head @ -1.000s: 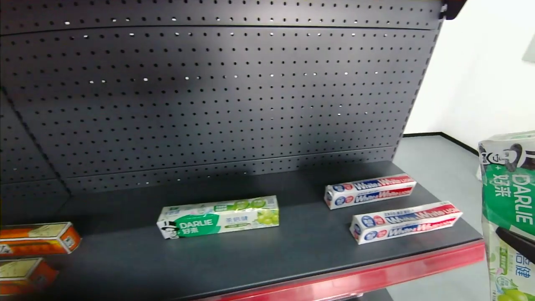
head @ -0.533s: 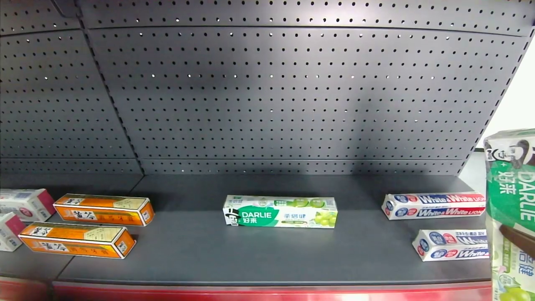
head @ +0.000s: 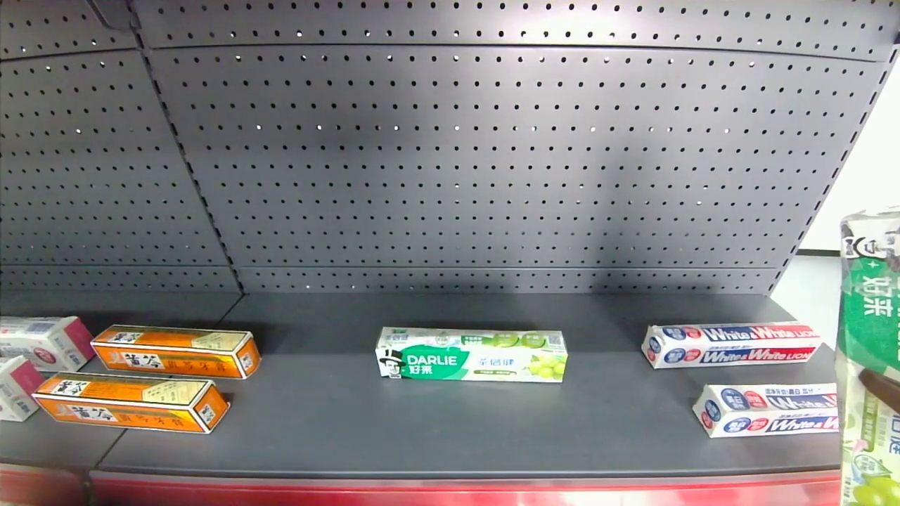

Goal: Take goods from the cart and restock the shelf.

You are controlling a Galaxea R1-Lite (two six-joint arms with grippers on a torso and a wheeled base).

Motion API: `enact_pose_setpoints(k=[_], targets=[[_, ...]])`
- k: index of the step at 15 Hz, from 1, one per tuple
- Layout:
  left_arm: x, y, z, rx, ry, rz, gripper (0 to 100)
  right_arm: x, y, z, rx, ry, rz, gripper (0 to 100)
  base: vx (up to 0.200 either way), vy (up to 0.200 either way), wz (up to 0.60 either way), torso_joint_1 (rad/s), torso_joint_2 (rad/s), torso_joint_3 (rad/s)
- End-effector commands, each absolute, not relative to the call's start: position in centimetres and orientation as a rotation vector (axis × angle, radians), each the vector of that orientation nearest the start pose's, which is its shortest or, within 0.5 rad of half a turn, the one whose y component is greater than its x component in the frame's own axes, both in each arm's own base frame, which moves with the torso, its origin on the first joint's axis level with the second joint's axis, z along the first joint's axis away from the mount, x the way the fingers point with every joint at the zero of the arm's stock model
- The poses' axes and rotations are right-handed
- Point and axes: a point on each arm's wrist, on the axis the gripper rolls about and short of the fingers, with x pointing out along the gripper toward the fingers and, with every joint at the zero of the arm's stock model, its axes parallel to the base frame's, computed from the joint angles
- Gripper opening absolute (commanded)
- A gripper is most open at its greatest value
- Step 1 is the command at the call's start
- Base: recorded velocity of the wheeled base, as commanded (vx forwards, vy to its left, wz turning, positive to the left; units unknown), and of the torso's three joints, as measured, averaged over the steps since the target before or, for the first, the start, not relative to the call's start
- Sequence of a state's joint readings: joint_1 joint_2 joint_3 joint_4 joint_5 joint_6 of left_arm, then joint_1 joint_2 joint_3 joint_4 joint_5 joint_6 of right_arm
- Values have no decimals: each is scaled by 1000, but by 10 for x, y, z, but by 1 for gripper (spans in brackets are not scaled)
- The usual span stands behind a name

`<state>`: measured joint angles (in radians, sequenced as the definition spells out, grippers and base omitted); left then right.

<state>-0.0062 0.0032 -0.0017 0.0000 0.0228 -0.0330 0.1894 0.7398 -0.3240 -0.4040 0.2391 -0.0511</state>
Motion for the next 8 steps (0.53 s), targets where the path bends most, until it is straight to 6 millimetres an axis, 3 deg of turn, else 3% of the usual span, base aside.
enact_pose_setpoints(k=[1, 8], targets=[[-23, 1, 76, -34, 3, 17, 100, 66, 18, 202, -50, -17, 428, 0, 0, 0, 0, 0, 0, 0], [-23, 1, 76, -31, 6, 15, 100, 50, 15, 211, 52, -65, 430, 0, 0, 0, 0, 0, 0, 0]])
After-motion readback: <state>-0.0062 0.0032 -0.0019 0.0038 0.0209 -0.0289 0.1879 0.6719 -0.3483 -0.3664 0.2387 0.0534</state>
